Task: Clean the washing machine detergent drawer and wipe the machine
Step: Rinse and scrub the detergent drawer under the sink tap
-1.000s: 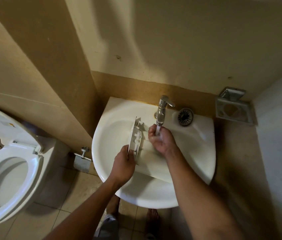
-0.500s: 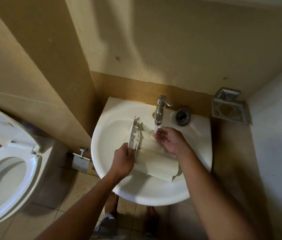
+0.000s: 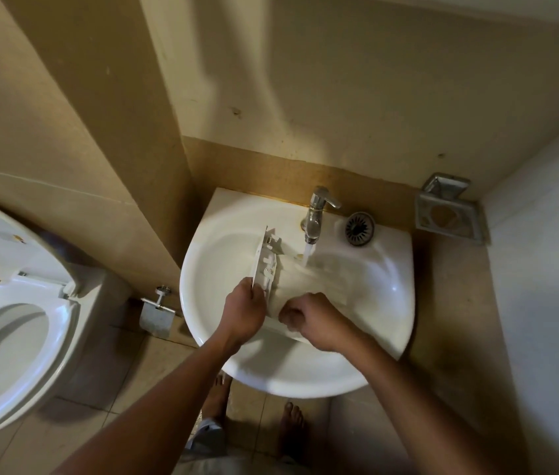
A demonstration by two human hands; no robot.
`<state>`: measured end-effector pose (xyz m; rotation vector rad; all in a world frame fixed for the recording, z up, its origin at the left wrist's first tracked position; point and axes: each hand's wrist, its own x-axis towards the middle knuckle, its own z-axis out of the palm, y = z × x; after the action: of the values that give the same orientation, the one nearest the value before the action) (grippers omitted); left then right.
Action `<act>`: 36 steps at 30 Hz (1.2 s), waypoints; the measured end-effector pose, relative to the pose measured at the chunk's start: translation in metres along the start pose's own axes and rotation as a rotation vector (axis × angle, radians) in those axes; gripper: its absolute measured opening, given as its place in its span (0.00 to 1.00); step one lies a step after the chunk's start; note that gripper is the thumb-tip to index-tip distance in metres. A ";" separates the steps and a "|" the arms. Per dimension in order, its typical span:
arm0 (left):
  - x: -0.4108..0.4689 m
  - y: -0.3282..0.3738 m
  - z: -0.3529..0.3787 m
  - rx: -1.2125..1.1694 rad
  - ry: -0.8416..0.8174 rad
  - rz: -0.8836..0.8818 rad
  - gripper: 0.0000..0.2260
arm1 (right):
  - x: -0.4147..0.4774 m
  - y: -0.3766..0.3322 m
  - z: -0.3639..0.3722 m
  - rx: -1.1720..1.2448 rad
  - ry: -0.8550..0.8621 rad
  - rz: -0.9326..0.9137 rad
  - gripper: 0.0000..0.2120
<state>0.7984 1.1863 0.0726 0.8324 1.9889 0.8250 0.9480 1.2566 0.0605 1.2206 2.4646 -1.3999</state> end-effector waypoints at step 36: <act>0.075 0.008 -0.041 -0.253 -0.730 -0.348 0.12 | -0.110 -0.015 -0.004 1.350 0.546 0.637 0.16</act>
<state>0.7316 1.2399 0.0662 0.5122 1.2933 0.4593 1.0150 1.1885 0.1177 2.4603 0.6917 -2.7069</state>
